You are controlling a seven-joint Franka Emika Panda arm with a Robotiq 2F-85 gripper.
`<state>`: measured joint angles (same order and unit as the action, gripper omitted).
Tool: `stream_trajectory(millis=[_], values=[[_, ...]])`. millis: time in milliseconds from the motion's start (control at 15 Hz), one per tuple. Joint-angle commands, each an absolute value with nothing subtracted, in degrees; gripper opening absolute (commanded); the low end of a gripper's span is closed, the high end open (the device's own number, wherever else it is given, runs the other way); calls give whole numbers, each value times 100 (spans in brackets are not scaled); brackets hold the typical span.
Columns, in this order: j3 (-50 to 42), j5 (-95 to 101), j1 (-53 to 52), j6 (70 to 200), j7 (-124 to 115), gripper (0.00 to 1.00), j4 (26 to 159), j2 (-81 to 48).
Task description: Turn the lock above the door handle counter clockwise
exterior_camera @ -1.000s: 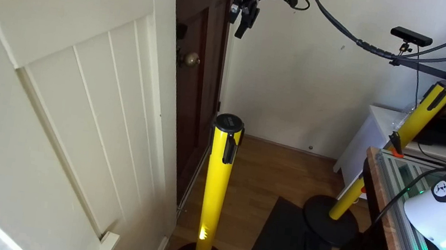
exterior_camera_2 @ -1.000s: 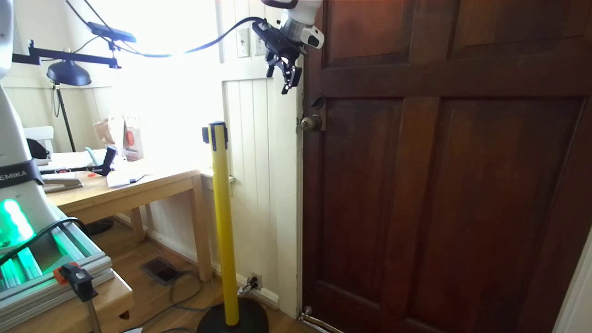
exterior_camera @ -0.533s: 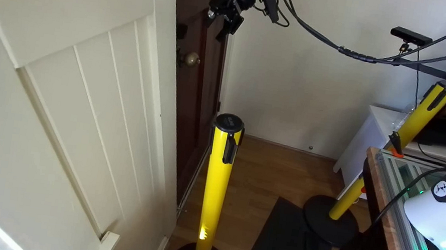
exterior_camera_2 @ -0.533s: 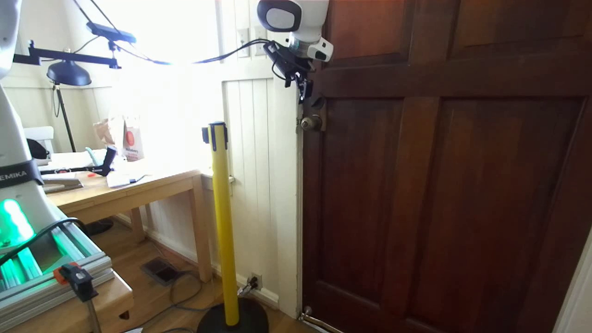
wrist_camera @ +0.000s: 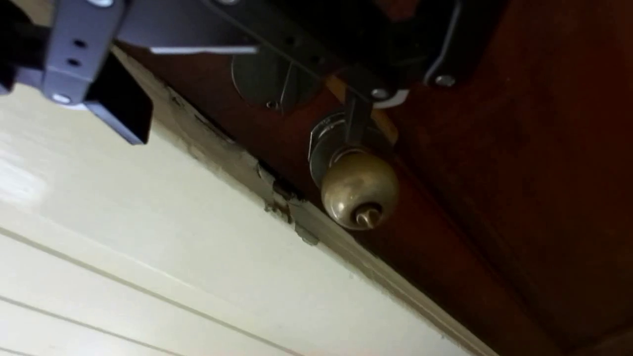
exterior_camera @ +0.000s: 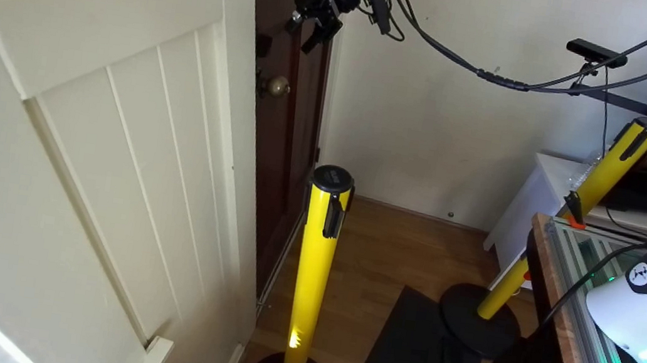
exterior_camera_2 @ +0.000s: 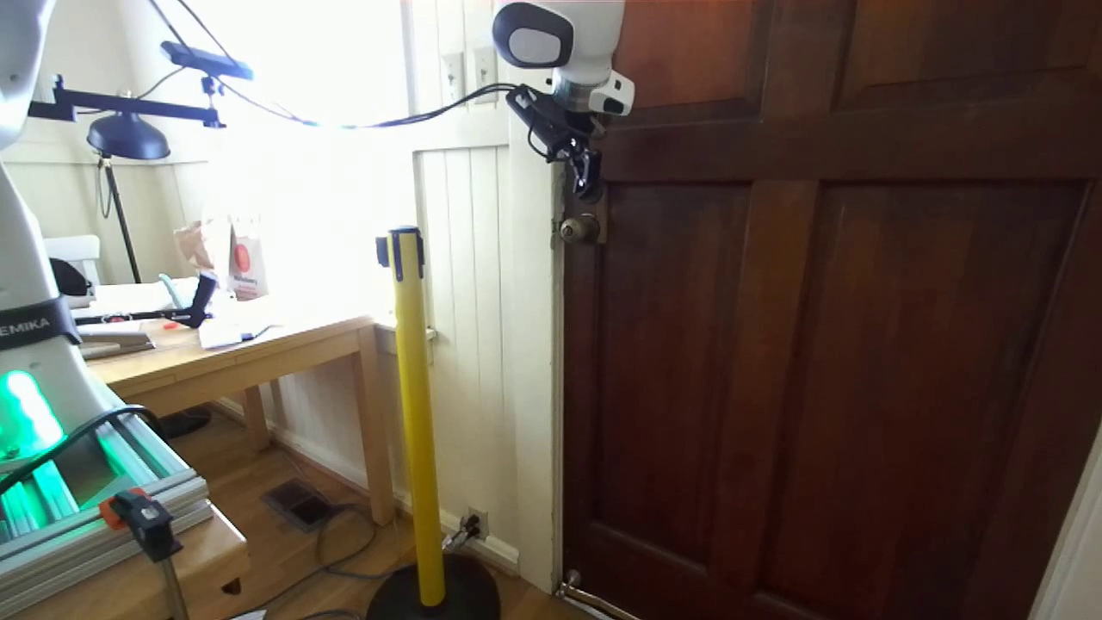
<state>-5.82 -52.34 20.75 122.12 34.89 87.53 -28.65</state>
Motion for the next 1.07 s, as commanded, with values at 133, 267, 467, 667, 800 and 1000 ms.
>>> stream_trajectory(millis=[133, 267, 467, 667, 800, 1000], values=[[-259, -5931, 2317, 12329, 4053, 100, 7736, -3667], [-226, -5983, 2321, 12379, 4119, 100, 7509, -3865], [-151, -6088, 2359, 12523, 4203, 89, 7231, -4100], [-88, -6122, 2408, 12530, 4233, 59, 7028, -4235], [-56, -6110, 2453, 12480, 4247, 44, 6938, -4268], [-41, -6091, 2516, 12433, 4290, 39, 6911, -4240]])
